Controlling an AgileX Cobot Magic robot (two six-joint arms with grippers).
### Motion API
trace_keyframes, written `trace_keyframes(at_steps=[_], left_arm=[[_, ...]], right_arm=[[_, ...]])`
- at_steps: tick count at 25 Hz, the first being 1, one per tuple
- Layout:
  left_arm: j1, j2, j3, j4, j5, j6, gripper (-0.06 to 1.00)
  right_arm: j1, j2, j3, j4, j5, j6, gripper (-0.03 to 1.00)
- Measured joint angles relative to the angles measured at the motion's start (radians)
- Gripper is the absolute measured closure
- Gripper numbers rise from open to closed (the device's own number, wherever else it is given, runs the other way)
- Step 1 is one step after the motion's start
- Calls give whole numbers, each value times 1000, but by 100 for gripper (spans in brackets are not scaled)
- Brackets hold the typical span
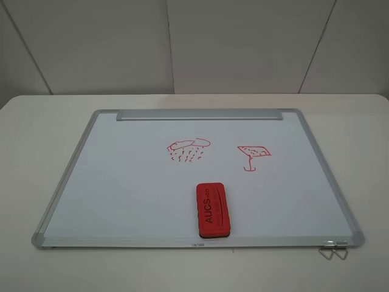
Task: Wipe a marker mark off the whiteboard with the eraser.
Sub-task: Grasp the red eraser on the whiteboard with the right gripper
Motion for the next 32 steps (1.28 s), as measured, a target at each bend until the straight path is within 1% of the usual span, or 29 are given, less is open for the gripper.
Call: trace_keyframes(at_steps=[32], left_arm=[[0, 0, 0, 0, 0, 0, 17]], right_arm=[[0, 0, 0, 0, 0, 0, 25]])
